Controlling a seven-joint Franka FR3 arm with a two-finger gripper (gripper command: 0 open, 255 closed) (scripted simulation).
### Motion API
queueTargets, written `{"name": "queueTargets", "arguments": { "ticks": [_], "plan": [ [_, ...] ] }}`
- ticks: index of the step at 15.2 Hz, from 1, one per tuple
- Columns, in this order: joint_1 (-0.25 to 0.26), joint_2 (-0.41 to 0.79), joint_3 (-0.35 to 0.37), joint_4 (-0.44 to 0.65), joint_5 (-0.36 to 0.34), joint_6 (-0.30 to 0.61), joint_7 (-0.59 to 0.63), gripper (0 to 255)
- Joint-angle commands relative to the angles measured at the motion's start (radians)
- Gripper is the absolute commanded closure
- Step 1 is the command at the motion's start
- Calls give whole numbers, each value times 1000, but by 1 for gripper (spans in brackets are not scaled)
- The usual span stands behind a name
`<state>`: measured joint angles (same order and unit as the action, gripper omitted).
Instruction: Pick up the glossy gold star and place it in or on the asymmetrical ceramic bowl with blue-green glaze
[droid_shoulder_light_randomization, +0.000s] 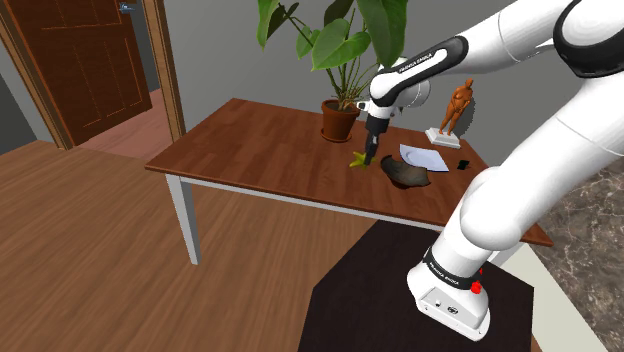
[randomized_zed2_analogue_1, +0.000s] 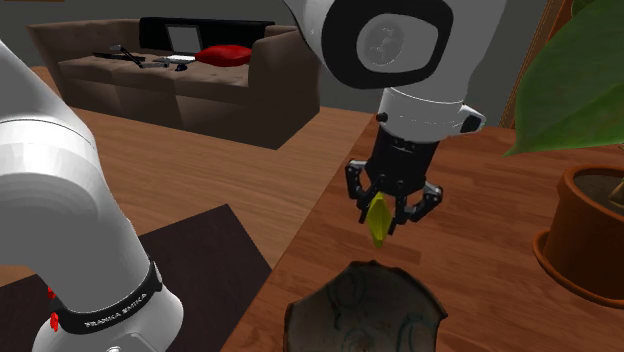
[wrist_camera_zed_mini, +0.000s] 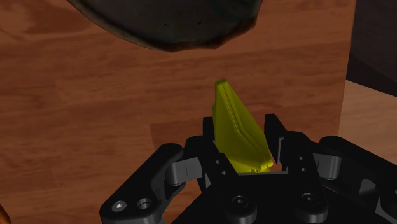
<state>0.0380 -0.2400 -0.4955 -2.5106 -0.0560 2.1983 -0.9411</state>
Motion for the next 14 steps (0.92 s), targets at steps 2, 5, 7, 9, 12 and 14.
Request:
{"name": "queueTargets", "arguments": {
  "ticks": [2,5,7,9,12,14],
  "plan": [
    [-4,-29,7,20,-12,-47,12,255],
    [-7,-55,15,41,-20,-92,22,255],
    [-9,-70,20,57,-24,-122,28,255],
    [-10,-84,25,73,-28,-152,33,255],
    [-11,-103,32,99,-32,-196,40,255],
    [-12,-115,37,117,-34,-225,44,255]
  ]
}}
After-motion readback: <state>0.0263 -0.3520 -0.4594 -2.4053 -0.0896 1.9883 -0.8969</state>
